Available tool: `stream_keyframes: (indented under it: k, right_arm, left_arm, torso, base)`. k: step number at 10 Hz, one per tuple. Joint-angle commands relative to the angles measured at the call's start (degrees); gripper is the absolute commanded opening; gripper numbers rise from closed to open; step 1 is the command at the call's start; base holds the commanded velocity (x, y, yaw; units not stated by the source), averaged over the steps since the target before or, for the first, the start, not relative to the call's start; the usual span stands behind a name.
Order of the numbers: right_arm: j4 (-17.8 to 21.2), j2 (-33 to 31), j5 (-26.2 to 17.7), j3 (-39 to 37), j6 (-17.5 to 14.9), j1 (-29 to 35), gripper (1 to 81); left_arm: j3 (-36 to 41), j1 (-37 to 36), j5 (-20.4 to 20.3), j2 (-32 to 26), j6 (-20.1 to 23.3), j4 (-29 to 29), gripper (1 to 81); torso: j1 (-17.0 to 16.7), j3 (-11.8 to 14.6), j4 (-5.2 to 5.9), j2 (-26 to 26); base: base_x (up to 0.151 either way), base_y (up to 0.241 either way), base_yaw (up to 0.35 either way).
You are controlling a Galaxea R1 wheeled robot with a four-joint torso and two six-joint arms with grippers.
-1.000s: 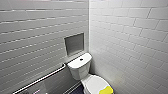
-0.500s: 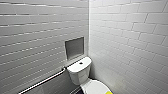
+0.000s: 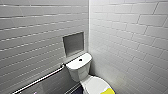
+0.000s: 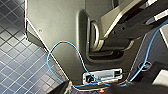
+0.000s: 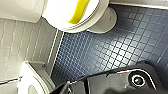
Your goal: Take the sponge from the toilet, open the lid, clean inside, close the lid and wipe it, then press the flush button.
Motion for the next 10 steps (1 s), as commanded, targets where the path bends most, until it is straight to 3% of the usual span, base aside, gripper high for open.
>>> stream_keyframes:
  k: [1, 6, 8, 10]
  right_arm:
    - [-0.2, -2.6, -1.5, -1.4, 2.0, 7.0, 81.1]
    - [-0.7, 1.0, -5.7, -1.8, 2.0, 14.8, 81.1]
    - [-0.4, 1.7, -7.4, -1.3, 2.0, 17.8, 81.1]
    - [-0.3, 3.9, -9.8, -1.7, 2.0, 21.0, 81.1]
  left_arm:
    - [0.5, 0.4, 3.9, 0.2, 0.1, -0.2, 81.1]
    - [0.1, 1.1, 3.6, 1.6, 0.1, -0.4, 81.1]
    - [0.1, 1.1, 3.6, 1.8, 0.1, -0.5, 81.1]
    - [0.1, 1.2, 3.6, 1.9, 0.1, -0.6, 81.1]
  torso:
    - [3.6, -5.2, 0.0, -5.5]
    - [10.3, -15.1, 0.0, -16.0]
    - [12.9, -13.4, 0.0, -20.1]
    - [15.1, -14.6, 0.0, -23.5]
  base:
    - [0.0, 0.0, 0.0]
    - [0.0, 0.0, 0.0]
    - [0.0, 0.0, 0.0]
    - [0.0, 0.0, 0.0]
